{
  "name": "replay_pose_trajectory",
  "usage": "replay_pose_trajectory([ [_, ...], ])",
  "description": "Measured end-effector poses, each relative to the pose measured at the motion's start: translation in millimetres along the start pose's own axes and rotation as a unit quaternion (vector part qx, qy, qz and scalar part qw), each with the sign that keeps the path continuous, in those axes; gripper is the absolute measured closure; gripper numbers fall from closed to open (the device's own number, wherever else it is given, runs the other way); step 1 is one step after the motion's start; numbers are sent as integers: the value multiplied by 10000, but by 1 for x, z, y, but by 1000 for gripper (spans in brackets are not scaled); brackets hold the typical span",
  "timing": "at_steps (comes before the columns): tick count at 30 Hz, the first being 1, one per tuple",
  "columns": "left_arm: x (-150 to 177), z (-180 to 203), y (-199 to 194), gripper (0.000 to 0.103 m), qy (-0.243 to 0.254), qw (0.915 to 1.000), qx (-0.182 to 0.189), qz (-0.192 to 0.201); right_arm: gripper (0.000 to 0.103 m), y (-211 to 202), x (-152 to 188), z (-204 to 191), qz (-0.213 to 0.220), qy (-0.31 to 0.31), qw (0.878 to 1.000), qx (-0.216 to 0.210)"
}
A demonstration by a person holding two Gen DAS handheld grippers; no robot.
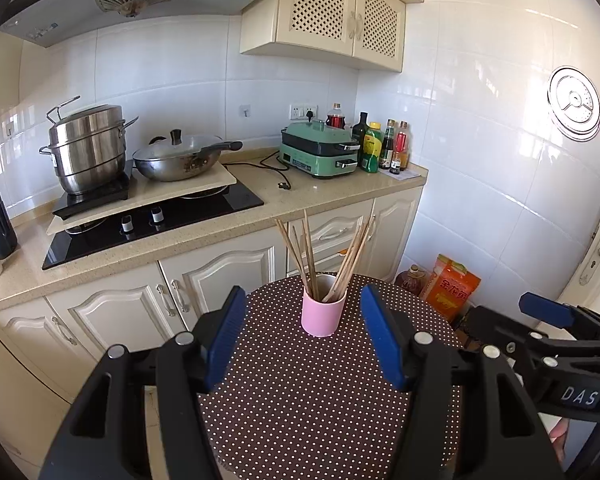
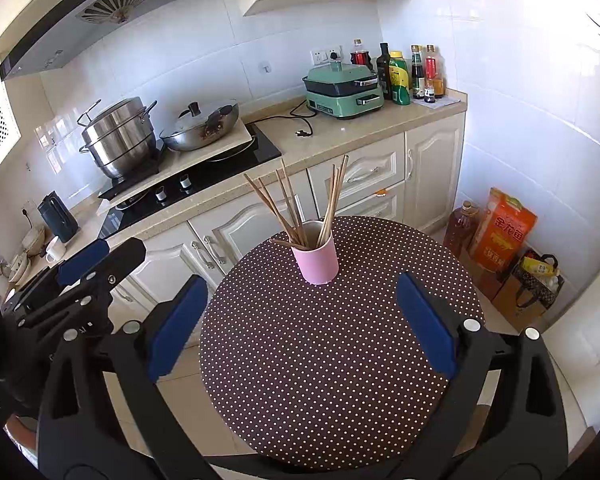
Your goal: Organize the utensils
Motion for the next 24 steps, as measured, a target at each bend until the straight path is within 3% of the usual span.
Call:
replay_pose_trajectory([
  [24, -3, 6, 8, 43, 134, 9999, 28, -63, 10, 9, 5, 9, -148, 162, 9997, 83],
])
Point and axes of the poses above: each gripper's, at about its wrist camera, not at the fingertips, and y roughly the way its jaws point, z to its right, x to its underside, the point moved 6 cm from there along y, roughly the way its jaws point, and after that the axes turned 14 degrees about -x, right-handed, at the moved point
